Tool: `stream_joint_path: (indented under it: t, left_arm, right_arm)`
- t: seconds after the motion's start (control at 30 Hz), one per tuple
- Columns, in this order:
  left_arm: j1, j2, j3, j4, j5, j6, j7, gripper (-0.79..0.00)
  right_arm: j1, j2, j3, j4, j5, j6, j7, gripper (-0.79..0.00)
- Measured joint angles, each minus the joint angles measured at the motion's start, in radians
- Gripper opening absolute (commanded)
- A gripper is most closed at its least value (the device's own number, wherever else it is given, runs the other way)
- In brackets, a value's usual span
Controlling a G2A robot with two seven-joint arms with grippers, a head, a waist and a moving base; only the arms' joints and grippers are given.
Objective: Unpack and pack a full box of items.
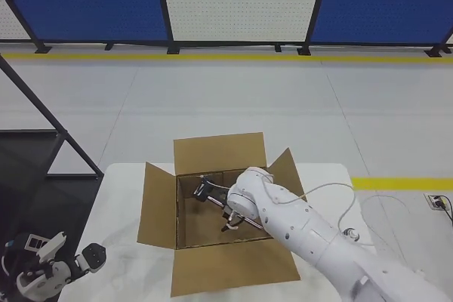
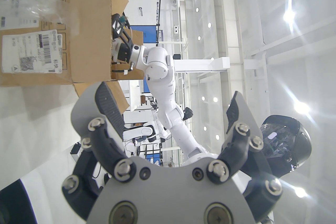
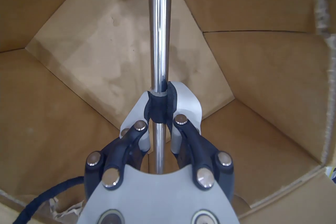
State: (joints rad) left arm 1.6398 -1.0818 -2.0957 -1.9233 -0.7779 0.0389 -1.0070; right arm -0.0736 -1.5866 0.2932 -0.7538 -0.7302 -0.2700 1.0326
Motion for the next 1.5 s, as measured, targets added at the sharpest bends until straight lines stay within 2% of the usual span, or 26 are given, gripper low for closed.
stream_joint_path:
  t: [0.43, 0.47, 0.53, 0.7, 0.87, 1.1, 1.2, 1.33, 1.5]
  left_arm:
    - [0.0, 0.0, 0.0, 0.0, 0.0, 0.0, 0.0, 0.0]
    - [0.0, 0.0, 0.0, 0.0, 0.0, 0.0, 0.0, 0.0]
    - [0.0, 0.0, 0.0, 0.0, 0.0, 0.0, 0.0, 0.0]
    - [0.0, 0.0, 0.0, 0.0, 0.0, 0.0, 0.0, 0.0]
    - [0.0, 0.0, 0.0, 0.0, 0.0, 0.0, 0.0, 0.0]
    - [0.0, 0.0, 0.0, 0.0, 0.0, 0.0, 0.0, 0.0]
    - [0.0, 0.0, 0.0, 0.0, 0.0, 0.0, 0.0, 0.0]
    - [0.0, 0.0, 0.0, 0.0, 0.0, 0.0, 0.0, 0.0]
    - [0.0, 0.0, 0.0, 0.0, 0.0, 0.0, 0.0, 0.0]
  right_arm:
    - [0.0, -0.137, -0.027, 0.283, 0.012, -0.042, -0.025, -0.785]
    - [0.001, -0.147, -0.026, 0.302, 0.012, -0.045, -0.028, -0.767]
    - [0.004, -0.161, -0.026, 0.328, 0.012, -0.051, -0.034, -0.64]
    - [0.011, -0.193, -0.023, 0.39, 0.006, -0.071, -0.048, -0.508]
    - [0.019, -0.218, -0.018, 0.434, 0.002, -0.084, -0.055, -0.496]
    - [0.057, -0.236, -0.003, 0.462, -0.01, -0.075, -0.079, -0.468]
    - [0.083, -0.236, 0.007, 0.454, -0.017, -0.068, -0.087, -0.428]
    - [0.114, -0.226, 0.02, 0.429, -0.031, -0.068, -0.078, -0.409]
    - [0.137, -0.194, 0.048, 0.367, -0.044, -0.072, -0.08, -0.397]
